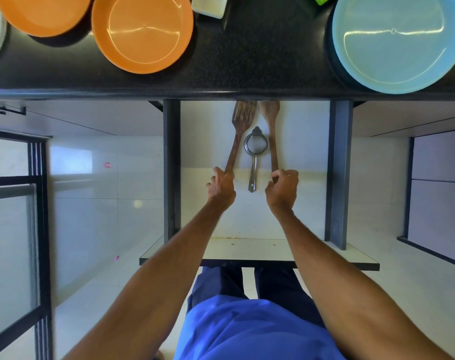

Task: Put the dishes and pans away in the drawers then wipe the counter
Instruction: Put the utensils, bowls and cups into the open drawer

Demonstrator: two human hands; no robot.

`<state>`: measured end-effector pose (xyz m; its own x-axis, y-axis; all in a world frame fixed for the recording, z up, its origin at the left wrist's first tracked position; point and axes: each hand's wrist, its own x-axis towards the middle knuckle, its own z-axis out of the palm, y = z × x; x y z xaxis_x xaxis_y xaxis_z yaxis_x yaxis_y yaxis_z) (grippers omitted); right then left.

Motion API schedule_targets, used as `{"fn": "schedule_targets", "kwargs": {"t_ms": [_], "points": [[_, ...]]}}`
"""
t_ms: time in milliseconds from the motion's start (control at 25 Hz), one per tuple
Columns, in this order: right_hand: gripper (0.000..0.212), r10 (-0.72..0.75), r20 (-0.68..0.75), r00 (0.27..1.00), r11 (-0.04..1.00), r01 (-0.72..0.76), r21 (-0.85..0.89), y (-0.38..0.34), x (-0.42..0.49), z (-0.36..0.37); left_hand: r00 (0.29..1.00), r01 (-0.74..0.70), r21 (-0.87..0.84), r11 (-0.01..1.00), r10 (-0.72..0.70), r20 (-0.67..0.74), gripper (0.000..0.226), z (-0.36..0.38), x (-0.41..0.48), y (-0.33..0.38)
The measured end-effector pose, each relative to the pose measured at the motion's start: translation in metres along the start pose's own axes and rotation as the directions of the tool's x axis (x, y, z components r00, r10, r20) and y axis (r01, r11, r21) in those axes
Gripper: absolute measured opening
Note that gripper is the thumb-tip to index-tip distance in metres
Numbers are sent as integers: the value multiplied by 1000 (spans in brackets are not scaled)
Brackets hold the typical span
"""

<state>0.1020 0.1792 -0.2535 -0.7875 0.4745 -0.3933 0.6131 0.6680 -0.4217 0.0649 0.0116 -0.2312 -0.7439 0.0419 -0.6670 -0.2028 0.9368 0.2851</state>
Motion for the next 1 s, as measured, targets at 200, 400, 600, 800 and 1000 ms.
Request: {"fn": "schedule_targets", "kwargs": {"t_ms": [200,400,600,800,1000], "points": [[26,17,110,994,1000,-19,21,13,9,-4,997,-75,-74,994,78,26,48,9,-4,4],[27,6,108,994,999,-10,35,10,14,2,987,-146,-70,987,150,53,49,15,-2,15],[27,1,107,994,999,-5,33,12,13,-1,982,-182,-20,983,183,42,47,10,1,15],[22,-41,21,999,997,39,59,-5,10,-15,982,-185,2,983,185,-23,52,-9,-1,25],[18,-176,-125,976,963,197,184,-40,15,-48,949,-258,36,966,260,-181,50,-48,1,44]]}}
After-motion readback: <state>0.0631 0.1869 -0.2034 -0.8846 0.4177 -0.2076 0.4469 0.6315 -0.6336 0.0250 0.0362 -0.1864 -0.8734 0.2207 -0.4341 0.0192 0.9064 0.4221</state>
